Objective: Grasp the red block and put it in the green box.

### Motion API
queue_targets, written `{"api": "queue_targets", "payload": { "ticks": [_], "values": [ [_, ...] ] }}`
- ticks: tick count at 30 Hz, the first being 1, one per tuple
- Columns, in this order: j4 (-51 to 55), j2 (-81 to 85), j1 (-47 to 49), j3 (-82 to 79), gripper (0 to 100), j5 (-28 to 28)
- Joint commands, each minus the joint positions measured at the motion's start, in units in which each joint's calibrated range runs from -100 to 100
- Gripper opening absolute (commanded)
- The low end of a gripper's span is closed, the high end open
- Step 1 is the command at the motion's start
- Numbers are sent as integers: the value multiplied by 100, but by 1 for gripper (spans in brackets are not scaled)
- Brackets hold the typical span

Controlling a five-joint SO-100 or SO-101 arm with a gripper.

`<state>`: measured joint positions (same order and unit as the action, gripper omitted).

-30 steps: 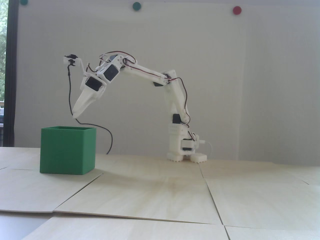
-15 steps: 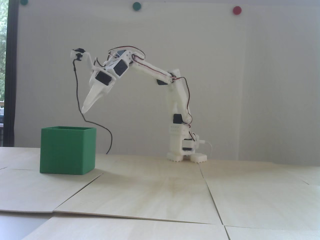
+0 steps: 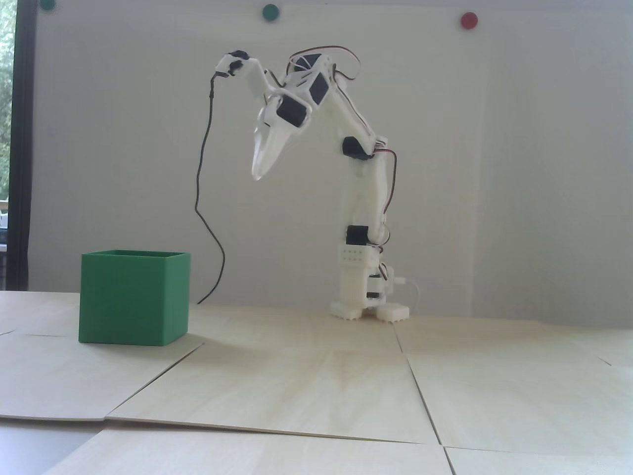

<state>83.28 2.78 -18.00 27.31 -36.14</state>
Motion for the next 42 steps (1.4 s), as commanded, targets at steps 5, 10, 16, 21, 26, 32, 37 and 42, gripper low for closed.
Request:
{"api": "queue_targets", "payload": {
  "ticks": [5,10,16,21,26,32,37,42],
  "values": [
    [-1439,2300,710,-3875,2,-30],
    [-2459,3334,1128,-6164,2,-51],
    [-3109,4487,1691,-8463,2,-51],
    [-3210,5277,2069,-9714,2,-51],
    [-3210,5932,2294,-10530,2,-51],
    [-3151,6603,2351,-11240,2,-51],
    [-3151,7006,2351,-11666,2,-51],
    [-3184,7440,2351,-12136,2,-51]
  ]
}}
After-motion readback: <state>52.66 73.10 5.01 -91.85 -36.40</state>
